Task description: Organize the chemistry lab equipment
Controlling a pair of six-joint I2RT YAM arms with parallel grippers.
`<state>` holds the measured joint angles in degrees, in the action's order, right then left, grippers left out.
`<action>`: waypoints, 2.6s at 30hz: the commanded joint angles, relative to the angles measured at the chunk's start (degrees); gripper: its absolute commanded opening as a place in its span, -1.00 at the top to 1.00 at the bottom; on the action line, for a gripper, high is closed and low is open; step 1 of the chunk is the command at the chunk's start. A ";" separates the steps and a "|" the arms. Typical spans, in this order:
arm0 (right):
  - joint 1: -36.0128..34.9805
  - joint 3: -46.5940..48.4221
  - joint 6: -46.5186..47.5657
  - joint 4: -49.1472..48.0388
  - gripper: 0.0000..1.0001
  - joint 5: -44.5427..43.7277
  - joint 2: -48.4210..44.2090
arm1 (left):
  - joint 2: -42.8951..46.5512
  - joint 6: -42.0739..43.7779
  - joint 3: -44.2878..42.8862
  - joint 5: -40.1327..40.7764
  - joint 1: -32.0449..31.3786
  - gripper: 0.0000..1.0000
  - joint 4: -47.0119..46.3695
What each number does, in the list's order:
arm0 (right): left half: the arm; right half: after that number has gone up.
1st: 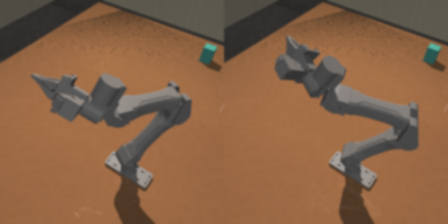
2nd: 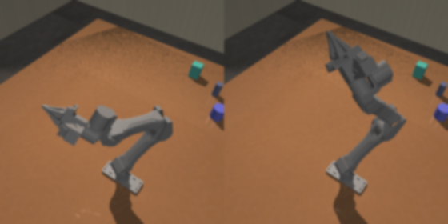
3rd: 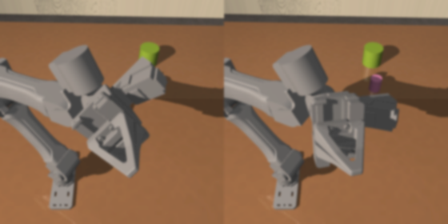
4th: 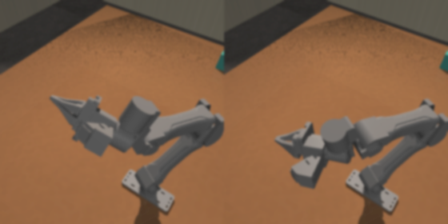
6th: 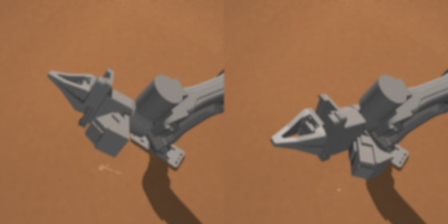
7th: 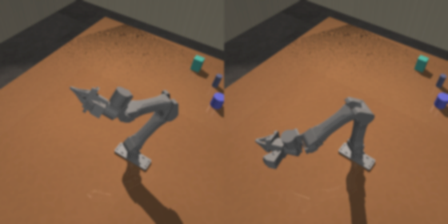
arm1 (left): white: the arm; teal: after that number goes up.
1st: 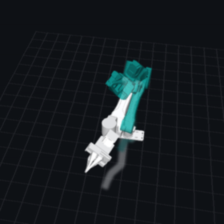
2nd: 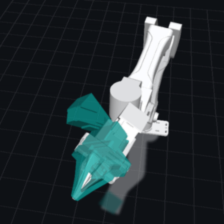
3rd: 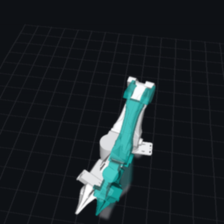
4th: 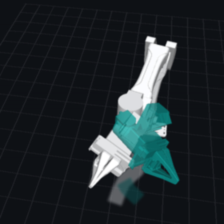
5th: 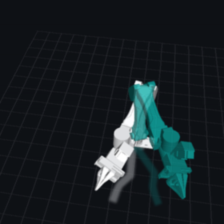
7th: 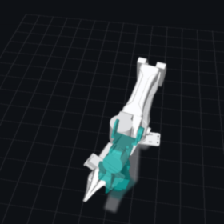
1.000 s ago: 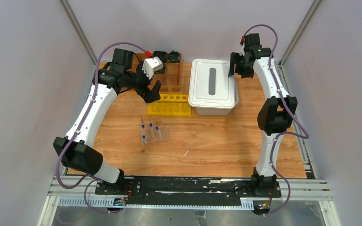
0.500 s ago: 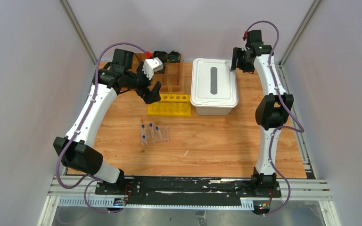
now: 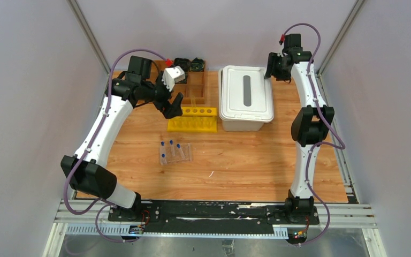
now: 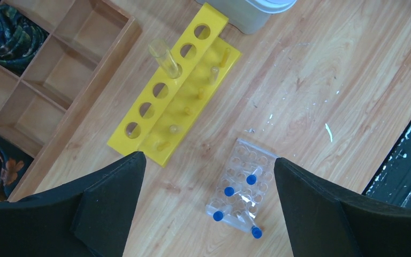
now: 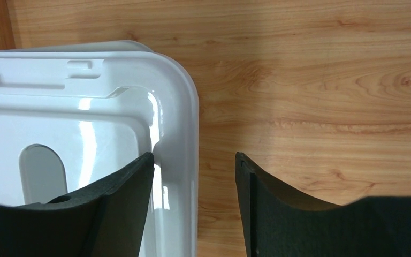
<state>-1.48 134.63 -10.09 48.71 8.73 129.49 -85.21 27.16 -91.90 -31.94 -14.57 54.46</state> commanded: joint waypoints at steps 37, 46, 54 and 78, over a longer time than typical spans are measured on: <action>-4.41 -1.83 -4.80 -14.60 -0.13 -11.82 -5.00 | 1.61 0.00 1.05 2.33 0.48 -0.90 0.77; -9.03 -3.96 -8.50 -21.19 0.04 1.86 -6.42 | 0.27 -0.84 -0.34 1.47 3.58 -0.96 1.95; -11.56 -2.90 -10.74 -21.72 0.23 8.67 1.29 | 1.87 -0.45 0.83 1.98 4.90 -0.98 2.07; -9.25 -7.36 -5.42 -21.67 0.31 8.11 5.88 | 2.44 -0.38 1.33 2.70 4.99 -0.98 2.10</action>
<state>-12.03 131.63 -18.41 23.62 17.10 134.19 -84.73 26.57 -91.05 -28.91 -9.87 56.34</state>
